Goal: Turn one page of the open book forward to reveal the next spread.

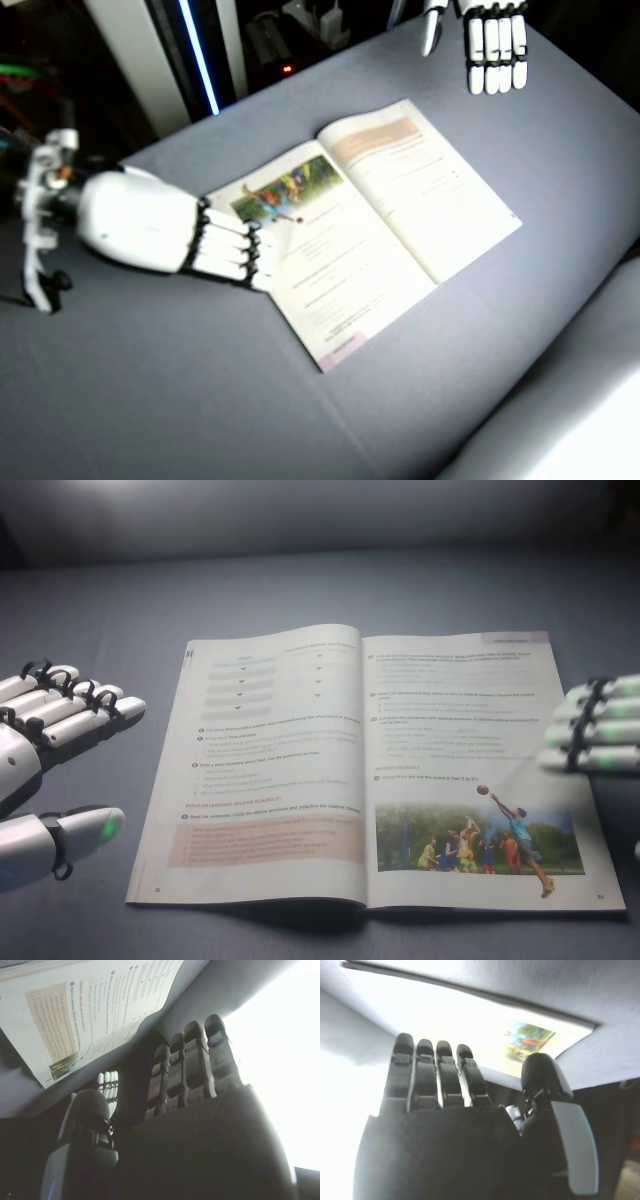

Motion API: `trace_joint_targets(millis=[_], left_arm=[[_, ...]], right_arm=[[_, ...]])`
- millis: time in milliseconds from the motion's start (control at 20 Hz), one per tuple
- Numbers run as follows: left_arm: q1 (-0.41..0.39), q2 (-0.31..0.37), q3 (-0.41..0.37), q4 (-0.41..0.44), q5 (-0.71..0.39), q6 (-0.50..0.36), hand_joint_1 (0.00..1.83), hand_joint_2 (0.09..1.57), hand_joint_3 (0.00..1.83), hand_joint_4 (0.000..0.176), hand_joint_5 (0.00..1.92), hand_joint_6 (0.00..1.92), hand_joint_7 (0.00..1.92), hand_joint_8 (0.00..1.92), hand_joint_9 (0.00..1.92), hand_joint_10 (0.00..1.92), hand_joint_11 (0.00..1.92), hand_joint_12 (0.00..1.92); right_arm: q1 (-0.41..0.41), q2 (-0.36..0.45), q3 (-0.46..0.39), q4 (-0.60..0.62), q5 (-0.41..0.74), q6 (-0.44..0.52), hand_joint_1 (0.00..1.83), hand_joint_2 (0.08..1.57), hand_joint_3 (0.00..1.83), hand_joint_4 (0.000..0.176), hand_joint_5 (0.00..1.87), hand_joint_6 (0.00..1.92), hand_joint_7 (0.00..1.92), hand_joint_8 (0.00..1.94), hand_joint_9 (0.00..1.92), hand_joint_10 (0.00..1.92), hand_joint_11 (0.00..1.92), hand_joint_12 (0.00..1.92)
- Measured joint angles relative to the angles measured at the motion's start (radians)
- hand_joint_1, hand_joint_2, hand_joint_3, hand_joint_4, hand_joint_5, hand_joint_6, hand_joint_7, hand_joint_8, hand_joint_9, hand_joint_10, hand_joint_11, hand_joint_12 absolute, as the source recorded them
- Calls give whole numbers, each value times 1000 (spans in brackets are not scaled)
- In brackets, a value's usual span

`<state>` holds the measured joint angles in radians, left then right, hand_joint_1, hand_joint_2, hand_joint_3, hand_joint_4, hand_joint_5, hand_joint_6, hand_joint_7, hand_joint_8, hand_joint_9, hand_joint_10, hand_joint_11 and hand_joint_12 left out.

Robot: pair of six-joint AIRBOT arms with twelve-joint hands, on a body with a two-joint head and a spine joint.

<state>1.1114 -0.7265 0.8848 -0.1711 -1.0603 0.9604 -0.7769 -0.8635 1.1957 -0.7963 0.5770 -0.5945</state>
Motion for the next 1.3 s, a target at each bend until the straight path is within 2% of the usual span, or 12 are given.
trace_joint_targets(millis=[350,500,800,950,1050,1200,1300], left_arm=[[-1,0,2,5,-4,-8,0,1411,9,0,117,4,141,3,124,3,57,104],[-1,-1,2,5,-3,-8,0,1410,6,0,123,5,146,4,128,4,61,104],[-1,-1,2,5,-10,-15,0,1412,4,0,142,10,160,7,148,9,84,111],[-1,-1,2,5,-10,-16,0,1405,0,0,121,0,146,0,134,2,66,101],[-1,-1,3,4,-11,-16,0,1409,2,0,118,0,149,2,136,2,67,100],[-1,-1,3,3,-11,-16,0,1415,4,0,114,2,153,3,148,6,68,99],[-1,-1,3,-1,-13,-16,0,1423,6,0,123,5,157,4,144,3,74,101]], right_arm=[[0,-11,2,-31,-62,2,0,1297,0,0,22,6,15,4,7,2,26,40],[-12,-47,6,-30,-66,2,0,1308,1,0,19,6,16,6,16,7,52,52],[-13,-126,63,-17,2,6,0,1337,11,0,51,12,17,2,17,4,47,48],[-7,-145,76,-12,27,6,0,1284,0,0,48,5,33,6,28,5,49,48],[14,-184,101,3,38,6,0,1293,0,0,27,1,29,3,16,0,26,38],[29,-269,148,118,74,5,0,1272,0,0,25,4,16,3,0,0,0,0],[60,-316,175,135,83,3,0,1307,4,0,28,3,23,3,2,0,2,1]])
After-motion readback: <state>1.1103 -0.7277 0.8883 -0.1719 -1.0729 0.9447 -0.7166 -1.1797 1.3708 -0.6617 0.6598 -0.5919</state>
